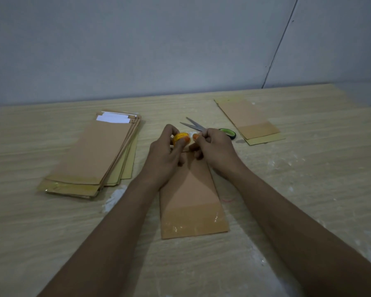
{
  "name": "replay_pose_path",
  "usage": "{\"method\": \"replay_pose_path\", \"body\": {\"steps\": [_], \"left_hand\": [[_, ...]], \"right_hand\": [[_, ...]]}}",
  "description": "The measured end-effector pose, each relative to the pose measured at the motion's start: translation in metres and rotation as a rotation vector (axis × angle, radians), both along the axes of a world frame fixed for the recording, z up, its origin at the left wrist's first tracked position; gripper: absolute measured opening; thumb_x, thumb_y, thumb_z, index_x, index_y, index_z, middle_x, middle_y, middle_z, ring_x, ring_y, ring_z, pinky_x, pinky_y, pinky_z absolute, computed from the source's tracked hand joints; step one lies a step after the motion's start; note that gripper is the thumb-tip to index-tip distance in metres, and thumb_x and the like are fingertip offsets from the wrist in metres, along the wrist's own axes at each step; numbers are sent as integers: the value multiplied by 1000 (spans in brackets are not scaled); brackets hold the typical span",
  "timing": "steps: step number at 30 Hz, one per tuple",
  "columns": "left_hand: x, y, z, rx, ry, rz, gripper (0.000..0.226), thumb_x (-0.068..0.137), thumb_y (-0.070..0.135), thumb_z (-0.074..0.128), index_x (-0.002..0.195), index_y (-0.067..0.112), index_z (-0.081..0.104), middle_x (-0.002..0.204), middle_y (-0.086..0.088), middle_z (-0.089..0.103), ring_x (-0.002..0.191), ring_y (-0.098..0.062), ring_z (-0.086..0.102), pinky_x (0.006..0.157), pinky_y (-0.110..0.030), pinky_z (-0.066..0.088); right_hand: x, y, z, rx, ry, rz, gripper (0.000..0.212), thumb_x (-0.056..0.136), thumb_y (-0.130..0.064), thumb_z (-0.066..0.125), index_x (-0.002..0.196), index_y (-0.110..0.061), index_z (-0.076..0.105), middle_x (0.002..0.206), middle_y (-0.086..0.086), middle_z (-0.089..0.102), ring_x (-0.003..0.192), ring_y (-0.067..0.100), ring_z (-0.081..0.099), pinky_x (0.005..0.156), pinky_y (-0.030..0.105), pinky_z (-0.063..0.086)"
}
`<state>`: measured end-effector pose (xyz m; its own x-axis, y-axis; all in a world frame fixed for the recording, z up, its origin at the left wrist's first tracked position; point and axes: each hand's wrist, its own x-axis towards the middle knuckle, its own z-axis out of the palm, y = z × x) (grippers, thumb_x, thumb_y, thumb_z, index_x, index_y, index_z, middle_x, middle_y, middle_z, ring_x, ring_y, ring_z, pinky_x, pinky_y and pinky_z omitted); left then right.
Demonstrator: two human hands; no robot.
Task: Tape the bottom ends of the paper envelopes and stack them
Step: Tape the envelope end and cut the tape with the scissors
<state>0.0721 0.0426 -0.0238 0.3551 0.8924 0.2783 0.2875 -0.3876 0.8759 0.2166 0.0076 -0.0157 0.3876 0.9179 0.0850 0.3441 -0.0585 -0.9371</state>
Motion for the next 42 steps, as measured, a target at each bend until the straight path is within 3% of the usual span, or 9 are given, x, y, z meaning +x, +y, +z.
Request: {"method": "replay_pose_path", "body": {"steps": [5, 10, 16, 19, 23, 27, 32, 38, 42], "left_hand": [[1, 6, -7, 70, 65, 11, 22, 100, 36, 57, 94, 18, 46, 77, -12, 62, 55, -14, 49, 52, -32, 37], [-2, 10, -4, -9, -76, -35, 14, 97, 24, 63, 90, 18, 53, 87, -6, 61, 56, -10, 47, 53, -24, 37], [-3, 4, -5, 337, 112, 68, 10, 97, 23, 60, 94, 18, 53, 85, 6, 62, 63, -7, 49, 59, -32, 35], [-5, 8, -6, 245, 98, 36, 11, 98, 17, 59, 91, 15, 52, 81, -4, 64, 74, -21, 59, 66, -35, 42], [-5, 9, -6, 128, 96, 18, 11, 99, 16, 58, 91, 11, 52, 86, -9, 68, 77, -9, 64, 62, -15, 40], [-5, 9, -3, 128, 142, 45, 11, 100, 17, 57, 92, 12, 51, 77, 6, 59, 66, 10, 53, 57, -8, 35], [-2, 9, -6, 110, 202, 47, 11, 99, 19, 56, 95, 10, 51, 73, 4, 51, 64, -5, 43, 54, -14, 32], [-5, 12, -5, 2, 34, -11, 12, 94, 17, 66, 93, 16, 54, 86, -16, 65, 72, -11, 52, 63, -23, 38], [-5, 12, -7, -48, 9, -41, 12, 95, 18, 65, 95, 14, 53, 90, -24, 64, 74, -15, 50, 65, -28, 38]], "right_hand": [[4, -1, 2, -16, 31, 9, 16, 98, -13, 57, 89, 0, 62, 77, 10, 72, 50, 7, 60, 51, 23, 48], [8, -2, 8, -55, 192, 47, 16, 97, -12, 59, 81, -8, 63, 77, 9, 71, 45, 4, 55, 41, 18, 39], [8, -2, 7, -37, 115, 24, 15, 95, -9, 60, 85, 0, 65, 73, 11, 70, 44, 7, 56, 44, 21, 42], [8, -3, 4, -14, 74, 23, 18, 94, -8, 62, 79, 2, 65, 75, 15, 71, 48, 11, 59, 50, 24, 47], [11, -4, 4, -32, 94, 38, 23, 93, -6, 63, 71, -4, 64, 70, 12, 70, 50, 13, 61, 51, 25, 49], [15, -6, 7, -95, 147, 24, 16, 93, -5, 64, 77, 1, 65, 76, 16, 71, 45, 7, 58, 44, 20, 44], [25, -14, 17, -171, 192, 16, 12, 92, -5, 65, 84, 4, 64, 74, 13, 69, 37, 3, 54, 33, 14, 32], [25, -16, 14, -140, 167, -5, 13, 87, -5, 71, 76, 0, 67, 68, 10, 69, 42, 5, 56, 35, 15, 34], [23, -14, 12, -97, 189, -54, 12, 81, -1, 75, 85, -1, 63, 66, 12, 65, 39, 6, 55, 35, 16, 35]]}}
